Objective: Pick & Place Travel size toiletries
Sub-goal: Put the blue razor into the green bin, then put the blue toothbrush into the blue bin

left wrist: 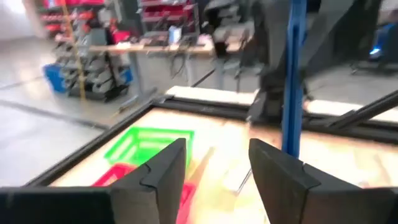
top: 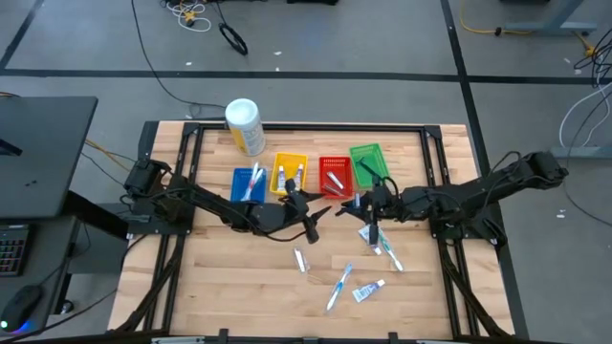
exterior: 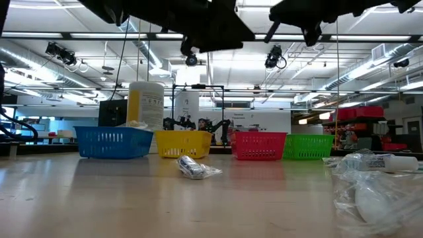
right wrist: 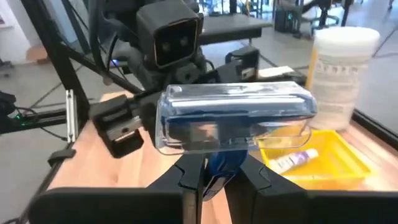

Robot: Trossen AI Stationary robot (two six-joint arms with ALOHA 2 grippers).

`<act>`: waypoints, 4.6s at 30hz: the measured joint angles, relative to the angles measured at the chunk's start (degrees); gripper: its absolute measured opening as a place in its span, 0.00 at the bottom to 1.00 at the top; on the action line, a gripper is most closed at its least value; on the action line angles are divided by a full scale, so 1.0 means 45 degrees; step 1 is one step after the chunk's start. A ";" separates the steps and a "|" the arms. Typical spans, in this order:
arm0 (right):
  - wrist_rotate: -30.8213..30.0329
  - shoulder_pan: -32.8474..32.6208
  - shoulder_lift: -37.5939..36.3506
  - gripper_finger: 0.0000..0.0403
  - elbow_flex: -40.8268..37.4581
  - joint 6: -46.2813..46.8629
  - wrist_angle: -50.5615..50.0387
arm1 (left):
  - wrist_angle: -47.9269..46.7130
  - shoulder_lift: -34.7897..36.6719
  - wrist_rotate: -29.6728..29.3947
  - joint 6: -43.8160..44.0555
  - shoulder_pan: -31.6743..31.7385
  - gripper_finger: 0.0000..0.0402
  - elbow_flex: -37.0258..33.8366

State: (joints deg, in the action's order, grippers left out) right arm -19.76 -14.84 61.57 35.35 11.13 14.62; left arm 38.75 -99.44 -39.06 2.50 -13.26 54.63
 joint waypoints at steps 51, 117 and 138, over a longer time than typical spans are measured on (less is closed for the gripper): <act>0.3123 0.9676 0.2040 0.37 0.0000 0.0411 -0.7468 | -0.2431 0.0000 0.0581 0.1963 0.0432 0.47 0.0000; 0.4827 -0.2386 0.8142 0.43 0.0053 -0.0990 -0.0454 | -0.7613 0.0000 0.5938 0.1606 -0.0379 0.47 -0.0005; 0.4738 -0.2358 0.8037 0.19 0.0161 -0.0779 0.0156 | -0.4843 0.0005 0.8547 0.6287 -0.0324 0.47 0.0005</act>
State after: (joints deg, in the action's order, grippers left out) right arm 1.56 -25.45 97.74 36.08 7.62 15.32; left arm 16.96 -99.42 -0.60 30.79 -14.71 54.65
